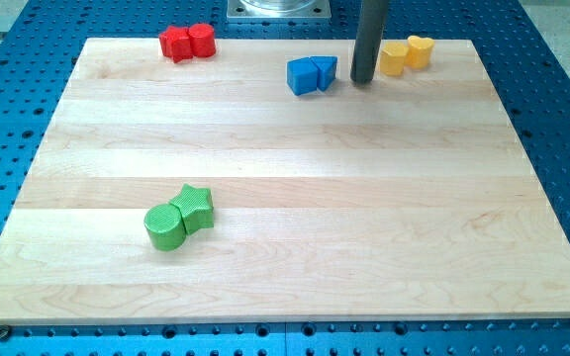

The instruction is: Move the blue blocks to the center of the board

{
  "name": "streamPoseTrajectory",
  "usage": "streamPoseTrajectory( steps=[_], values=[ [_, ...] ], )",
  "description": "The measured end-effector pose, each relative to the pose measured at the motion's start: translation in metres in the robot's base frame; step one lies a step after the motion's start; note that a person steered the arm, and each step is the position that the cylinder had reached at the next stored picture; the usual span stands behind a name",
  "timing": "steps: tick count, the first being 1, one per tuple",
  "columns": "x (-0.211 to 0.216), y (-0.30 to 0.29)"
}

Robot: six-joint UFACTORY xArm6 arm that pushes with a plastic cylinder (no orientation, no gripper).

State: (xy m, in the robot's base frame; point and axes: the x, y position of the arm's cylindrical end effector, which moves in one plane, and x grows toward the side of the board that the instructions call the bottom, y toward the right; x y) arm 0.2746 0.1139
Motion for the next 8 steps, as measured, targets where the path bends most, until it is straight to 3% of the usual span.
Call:
streamPoseTrajectory(
  steps=[2,3,5,6,7,8],
  values=[
    [-0.004,-0.04],
    [0.03,-0.117],
    [0.051,-0.177],
    [-0.005,-0.202],
    [-0.006,-0.256],
    [0.062,-0.234]
  ],
)
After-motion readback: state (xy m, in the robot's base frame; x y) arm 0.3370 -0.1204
